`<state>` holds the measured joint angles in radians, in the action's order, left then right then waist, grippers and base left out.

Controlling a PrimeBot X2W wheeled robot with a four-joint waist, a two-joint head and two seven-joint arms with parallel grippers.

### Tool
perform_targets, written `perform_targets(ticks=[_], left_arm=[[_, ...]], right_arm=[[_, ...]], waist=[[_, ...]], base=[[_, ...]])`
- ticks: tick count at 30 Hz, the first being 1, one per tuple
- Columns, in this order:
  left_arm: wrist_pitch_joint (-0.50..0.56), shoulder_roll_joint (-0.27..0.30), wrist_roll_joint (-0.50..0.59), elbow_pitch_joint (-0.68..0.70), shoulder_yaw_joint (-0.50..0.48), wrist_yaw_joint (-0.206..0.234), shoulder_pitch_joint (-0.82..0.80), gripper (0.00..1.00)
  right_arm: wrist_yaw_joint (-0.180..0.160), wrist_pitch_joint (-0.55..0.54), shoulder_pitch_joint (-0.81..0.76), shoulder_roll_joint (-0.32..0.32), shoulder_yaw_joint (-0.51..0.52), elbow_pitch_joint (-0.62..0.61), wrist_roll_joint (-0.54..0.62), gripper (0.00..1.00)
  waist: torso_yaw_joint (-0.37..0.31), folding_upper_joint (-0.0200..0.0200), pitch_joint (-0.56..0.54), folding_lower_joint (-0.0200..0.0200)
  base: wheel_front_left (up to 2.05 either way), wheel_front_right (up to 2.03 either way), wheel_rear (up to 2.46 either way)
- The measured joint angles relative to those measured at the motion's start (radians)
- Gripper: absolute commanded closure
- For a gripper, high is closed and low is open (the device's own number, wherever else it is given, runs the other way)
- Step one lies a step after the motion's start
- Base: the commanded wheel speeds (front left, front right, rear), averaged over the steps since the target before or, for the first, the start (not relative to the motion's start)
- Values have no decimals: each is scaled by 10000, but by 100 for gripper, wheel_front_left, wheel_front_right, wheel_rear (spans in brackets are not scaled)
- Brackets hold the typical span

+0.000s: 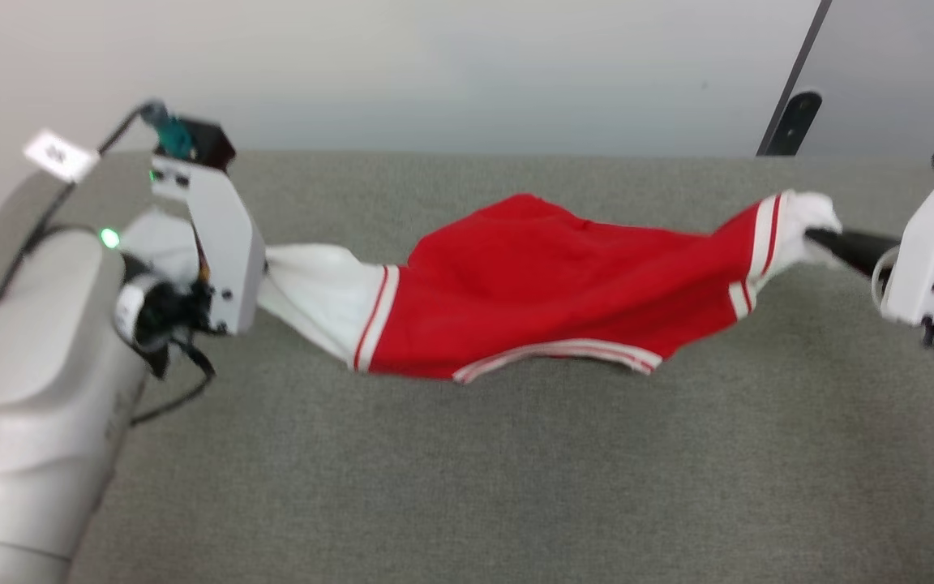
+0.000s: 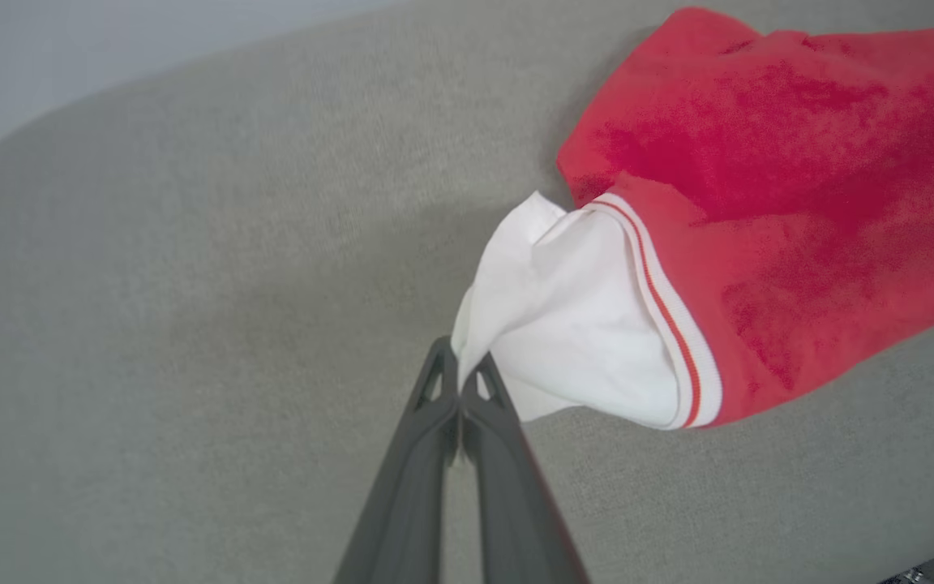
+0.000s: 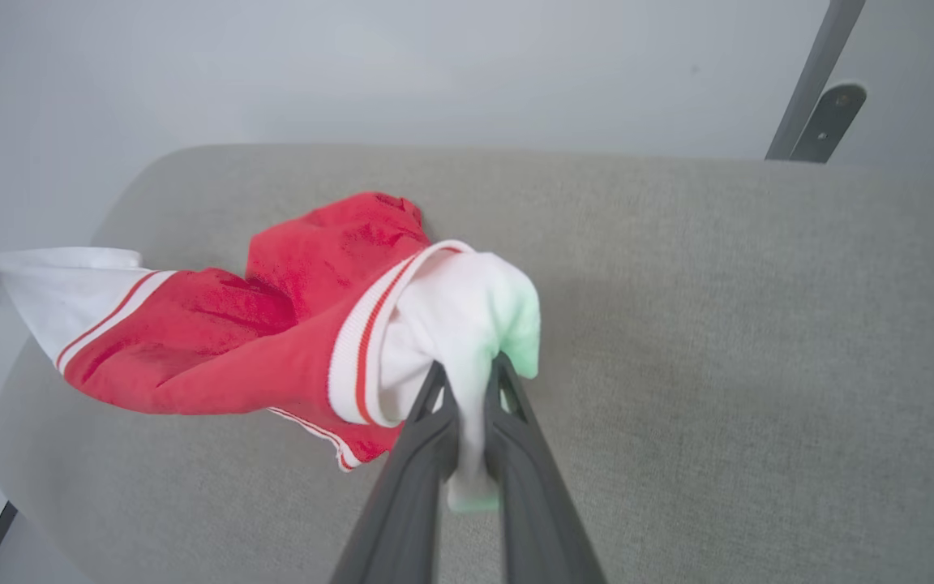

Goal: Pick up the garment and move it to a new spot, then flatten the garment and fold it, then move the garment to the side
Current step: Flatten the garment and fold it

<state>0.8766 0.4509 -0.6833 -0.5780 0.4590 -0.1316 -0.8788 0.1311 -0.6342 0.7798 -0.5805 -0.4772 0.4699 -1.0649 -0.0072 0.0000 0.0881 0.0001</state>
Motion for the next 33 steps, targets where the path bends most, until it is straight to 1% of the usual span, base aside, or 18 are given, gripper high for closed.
perform_targets(ticks=[6, 9, 14, 19, 24, 30, 31, 33], left_arm=[[-268, 385, 280, 98, 324, 0, -1129, 100], [-606, 589, 405, 86, 541, -2, -1843, 100], [-1452, 859, 871, -439, 748, -2, -3161, 100], [-2013, 650, 1164, -1496, 723, 42, -4405, 100], [-2736, 230, 1175, -2514, 523, 303, -5266, 100], [-3616, -178, 1154, -3559, 389, 447, -5896, 100], [-3839, -249, 1129, -3714, 297, 579, -6011, 100], [-4134, -355, 1143, -3994, 270, 702, -6262, 100]], right_arm=[[0, 324, 916, 456, 407, 209, -92, 100], [0, 769, 1568, 642, 608, 380, -13, 100], [0, 1538, 2851, 1091, 1005, 1312, 336, 100], [0, 2090, 4141, 1465, 811, 2025, 961, 100], [0, 2765, 5068, 1843, 370, 2729, 1618, 100], [0, 3534, 5913, 2514, -140, 3440, 1896, 100], [0, 3624, 6041, 2617, -199, 3611, 1904, 100], [0, 3906, 6285, 2798, -339, 3873, 1958, 100]], waist=[[-62, 0, -606, 0], [-111, 0, -862, -1], [-253, 0, -1137, -1], [-413, 0, -1281, -1], [-550, 0, -1340, -1], [-650, 0, -1242, -1], [-663, 0, -1207, 0], [-686, 0, -1126, 0]], base=[[0, 0, 0], [0, 0, 0], [0, 0, 0], [0, 0, 0], [0, 0, 0], [0, 0, 0], [0, 0, 0], [0, 0, 0]])
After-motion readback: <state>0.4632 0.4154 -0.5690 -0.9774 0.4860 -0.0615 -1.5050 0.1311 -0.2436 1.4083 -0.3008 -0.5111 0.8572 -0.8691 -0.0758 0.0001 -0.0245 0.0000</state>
